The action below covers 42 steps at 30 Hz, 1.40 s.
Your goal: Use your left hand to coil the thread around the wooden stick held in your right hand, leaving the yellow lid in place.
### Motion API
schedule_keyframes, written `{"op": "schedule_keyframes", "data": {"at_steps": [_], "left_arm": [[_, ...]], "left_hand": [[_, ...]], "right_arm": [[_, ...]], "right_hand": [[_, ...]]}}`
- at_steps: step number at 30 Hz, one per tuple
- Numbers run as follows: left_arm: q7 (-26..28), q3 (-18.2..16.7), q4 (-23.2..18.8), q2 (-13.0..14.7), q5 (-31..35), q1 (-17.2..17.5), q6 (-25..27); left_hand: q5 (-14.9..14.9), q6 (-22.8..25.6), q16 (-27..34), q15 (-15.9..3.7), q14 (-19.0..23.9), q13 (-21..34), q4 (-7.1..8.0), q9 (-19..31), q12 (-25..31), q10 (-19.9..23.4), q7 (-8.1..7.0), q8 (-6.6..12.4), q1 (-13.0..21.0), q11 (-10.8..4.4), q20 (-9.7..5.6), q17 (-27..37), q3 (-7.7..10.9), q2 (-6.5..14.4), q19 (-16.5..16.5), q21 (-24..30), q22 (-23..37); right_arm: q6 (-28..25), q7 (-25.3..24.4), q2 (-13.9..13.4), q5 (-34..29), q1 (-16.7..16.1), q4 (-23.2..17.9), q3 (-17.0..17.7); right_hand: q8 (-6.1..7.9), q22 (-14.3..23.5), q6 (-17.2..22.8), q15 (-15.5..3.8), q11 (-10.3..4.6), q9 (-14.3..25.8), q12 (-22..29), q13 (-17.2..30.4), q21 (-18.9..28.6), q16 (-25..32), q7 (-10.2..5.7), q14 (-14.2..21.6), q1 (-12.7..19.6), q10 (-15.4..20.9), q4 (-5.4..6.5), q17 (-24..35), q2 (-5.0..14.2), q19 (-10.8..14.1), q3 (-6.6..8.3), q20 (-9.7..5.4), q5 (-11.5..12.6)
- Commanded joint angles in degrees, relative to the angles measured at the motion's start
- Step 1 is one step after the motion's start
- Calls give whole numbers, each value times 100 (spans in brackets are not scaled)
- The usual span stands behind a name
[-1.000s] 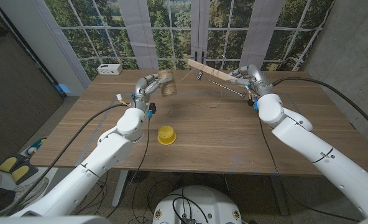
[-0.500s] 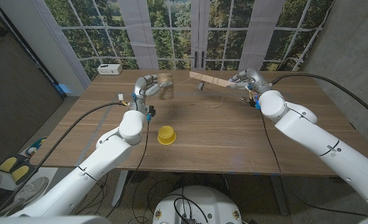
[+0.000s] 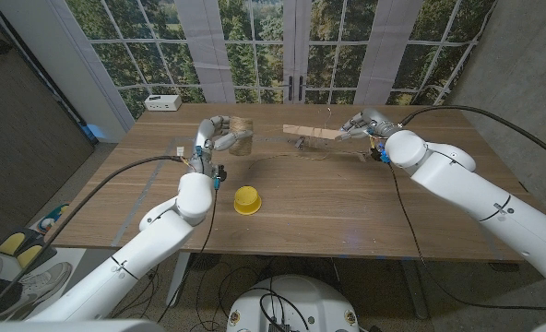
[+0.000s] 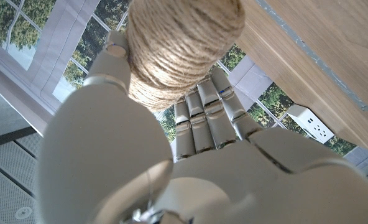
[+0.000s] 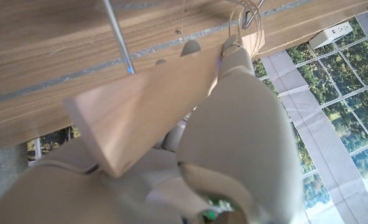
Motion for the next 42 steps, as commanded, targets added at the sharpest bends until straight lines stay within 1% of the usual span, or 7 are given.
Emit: {"op": "schedule_keyframes", "data": {"at_steps": [1, 6, 11, 14, 25, 34, 42], "left_arm": [[147, -25, -137, 132, 713, 256, 482], [234, 43, -264, 121, 1042, 264, 1001], [571, 358, -295, 67, 1870, 170, 1680], [431, 439, -317, 152, 2025, 127, 1838], [391, 600, -267, 94, 2404, 99, 2362], [270, 856, -276, 79, 2768, -24, 2953], [225, 1060, -185, 26, 3019, -143, 3319]], "left_hand": [[-20, 1195, 1, -901, -115, 195, 335, 404, -27, 1203, -658, 668, 1069, -1168, -38, 1, 287, 1312, -7, 23, -1], [-22, 1233, 23, -920, -109, 163, 326, 381, -42, 1236, -660, 666, 1095, -1171, -36, 17, 262, 1301, -11, 21, -2], [-25, 1241, 37, -923, -96, 138, 322, 356, -58, 1255, -653, 647, 1115, -1174, -27, 17, 238, 1285, -8, 20, -3], [-29, 1255, 39, -933, -82, 120, 330, 344, -63, 1281, -655, 641, 1107, -1174, -26, 7, 223, 1274, -5, 21, -3], [-34, 1293, 24, -957, -35, 13, 342, 291, -120, 1355, -682, 608, 1096, -1173, -30, -63, 193, 1239, 6, 20, -5], [-34, 1321, 22, -965, 1, -66, 351, 251, -169, 1396, -703, 582, 1092, -1171, -28, -105, 168, 1224, 5, 16, -6], [-34, 1383, 13, -986, 63, -164, 342, 199, -227, 1461, -729, 557, 1093, -1206, -64, -182, 141, 1177, 32, 18, -7]], "right_arm": [[-406, 351, -193, 415, 382, 20, -283], [-534, 594, -286, 508, 633, 79, -506], [-555, 851, -351, 549, 869, 200, -748], [-581, 912, -350, 567, 943, 252, -834], [-673, 1099, -273, 610, 1217, 516, -1104], [-1009, 1652, -122, 462, 1890, 906, -1730], [-1207, 1645, -43, 310, 2070, 1009, -1965]], "right_hand": [[26, 13, 1, -60, 250, 52, 49, 52, 42, -7, 48, 95, 754, 194, -34, 7, 718, 59, 64, -26, -63], [36, 11, -21, -62, 256, 71, 58, 88, 32, -14, 37, 76, 731, 180, -32, 5, 742, 49, 99, -3, -108], [47, 11, -49, -63, 245, 96, 57, 131, 11, -1, 47, 52, 705, 132, -33, 31, 767, 6, 141, 1, -166], [51, 12, -81, -58, 223, 115, 58, 156, 1, 6, 37, 8, 689, 111, -38, 60, 773, -14, 164, -2, -204], [37, 16, -166, -65, 199, 123, 32, 191, -16, 43, 3, -71, 655, 26, -43, 144, 819, -49, 243, -15, -287], [-3, 23, -311, -40, 201, 120, -35, 164, -38, 25, -18, -221, 584, -76, 2, 186, 906, -122, 342, -24, -360], [-26, 26, -425, -11, 182, 113, -124, 103, -36, -47, -9, -306, 550, -187, 28, 70, 953, -137, 452, 1, -414]]}}
